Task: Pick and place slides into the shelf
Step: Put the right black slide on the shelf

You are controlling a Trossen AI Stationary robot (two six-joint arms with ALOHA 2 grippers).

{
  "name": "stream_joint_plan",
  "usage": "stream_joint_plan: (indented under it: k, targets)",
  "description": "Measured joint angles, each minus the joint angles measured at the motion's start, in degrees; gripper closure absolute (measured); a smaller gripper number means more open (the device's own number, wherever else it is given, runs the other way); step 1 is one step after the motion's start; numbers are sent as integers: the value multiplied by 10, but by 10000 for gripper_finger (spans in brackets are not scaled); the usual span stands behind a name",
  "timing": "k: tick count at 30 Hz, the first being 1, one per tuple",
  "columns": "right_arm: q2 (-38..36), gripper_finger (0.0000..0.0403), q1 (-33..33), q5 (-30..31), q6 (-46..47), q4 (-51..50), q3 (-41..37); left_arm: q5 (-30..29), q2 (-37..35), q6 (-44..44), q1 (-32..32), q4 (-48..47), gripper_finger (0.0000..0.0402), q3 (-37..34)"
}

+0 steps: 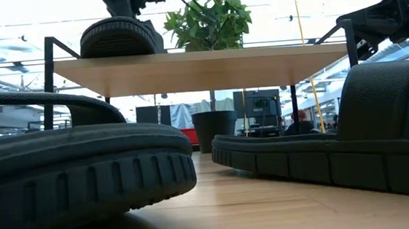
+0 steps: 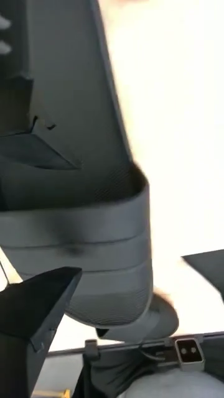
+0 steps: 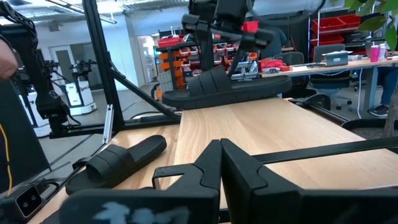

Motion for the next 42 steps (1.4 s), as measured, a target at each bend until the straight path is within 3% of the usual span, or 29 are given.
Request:
stream_joint_plan:
  k: [10, 13, 17, 23, 28, 31, 36, 42]
  targets:
    - [0, 403, 0, 0, 0, 0, 0, -107, -1, 10, -4, -60, 150, 70]
    - [0, 403, 0, 0, 0, 0, 0, -131, -30, 22, -18, -74, 180, 75]
    - [0, 403, 0, -3, 0, 0, 0, -148, -114, 48, -36, -32, 257, 49]
    - [1, 403, 0, -15, -11, -1, 0, -143, -296, 20, -35, 199, 388, -80]
    - [1, 403, 0, -15, -15, -2, 0, -135, -402, -40, -27, 348, 390, -207]
    - [1, 403, 0, -15, -23, -2, 0, -162, -460, -64, -27, 413, 399, -294]
    - [1, 403, 0, -15, -36, -2, 0, -196, -536, -150, -27, 624, 401, -471]
    - [1, 403, 0, -15, -41, -2, 0, -94, -575, -129, -28, 771, 401, -638]
